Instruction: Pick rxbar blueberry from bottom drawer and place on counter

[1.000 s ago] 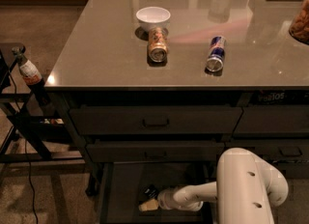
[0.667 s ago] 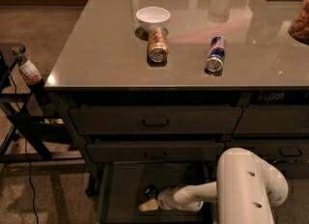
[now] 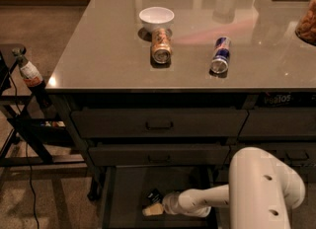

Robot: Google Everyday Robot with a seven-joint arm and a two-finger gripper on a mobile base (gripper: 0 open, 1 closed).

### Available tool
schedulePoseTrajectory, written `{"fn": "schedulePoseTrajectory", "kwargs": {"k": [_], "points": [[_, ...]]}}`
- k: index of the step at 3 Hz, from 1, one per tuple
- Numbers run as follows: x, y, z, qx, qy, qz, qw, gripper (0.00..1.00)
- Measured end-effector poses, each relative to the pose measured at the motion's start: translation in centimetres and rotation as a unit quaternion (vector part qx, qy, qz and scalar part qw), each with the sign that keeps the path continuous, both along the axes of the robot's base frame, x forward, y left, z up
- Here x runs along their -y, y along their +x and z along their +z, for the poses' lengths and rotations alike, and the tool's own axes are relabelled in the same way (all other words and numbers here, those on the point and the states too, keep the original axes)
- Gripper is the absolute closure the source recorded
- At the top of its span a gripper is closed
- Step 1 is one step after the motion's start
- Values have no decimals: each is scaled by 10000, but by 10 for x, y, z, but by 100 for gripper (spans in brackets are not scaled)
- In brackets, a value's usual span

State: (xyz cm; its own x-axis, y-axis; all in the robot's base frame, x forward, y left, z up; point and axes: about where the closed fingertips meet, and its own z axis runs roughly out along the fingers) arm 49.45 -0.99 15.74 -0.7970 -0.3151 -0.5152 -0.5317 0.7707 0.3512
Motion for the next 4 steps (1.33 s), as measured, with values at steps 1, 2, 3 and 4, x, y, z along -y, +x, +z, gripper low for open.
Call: {"fn": "schedulePoseTrajectory", "kwargs": {"k": [1,2,3,4], "points": [[-1,-3,36,307,-10,89,9995,0],[-5,-8,29,362,-8,129,9993,0],[-7,-13,20,483,-105,77,9987,0],[-9,-10,13,632,-336,-11,9974,0]]}}
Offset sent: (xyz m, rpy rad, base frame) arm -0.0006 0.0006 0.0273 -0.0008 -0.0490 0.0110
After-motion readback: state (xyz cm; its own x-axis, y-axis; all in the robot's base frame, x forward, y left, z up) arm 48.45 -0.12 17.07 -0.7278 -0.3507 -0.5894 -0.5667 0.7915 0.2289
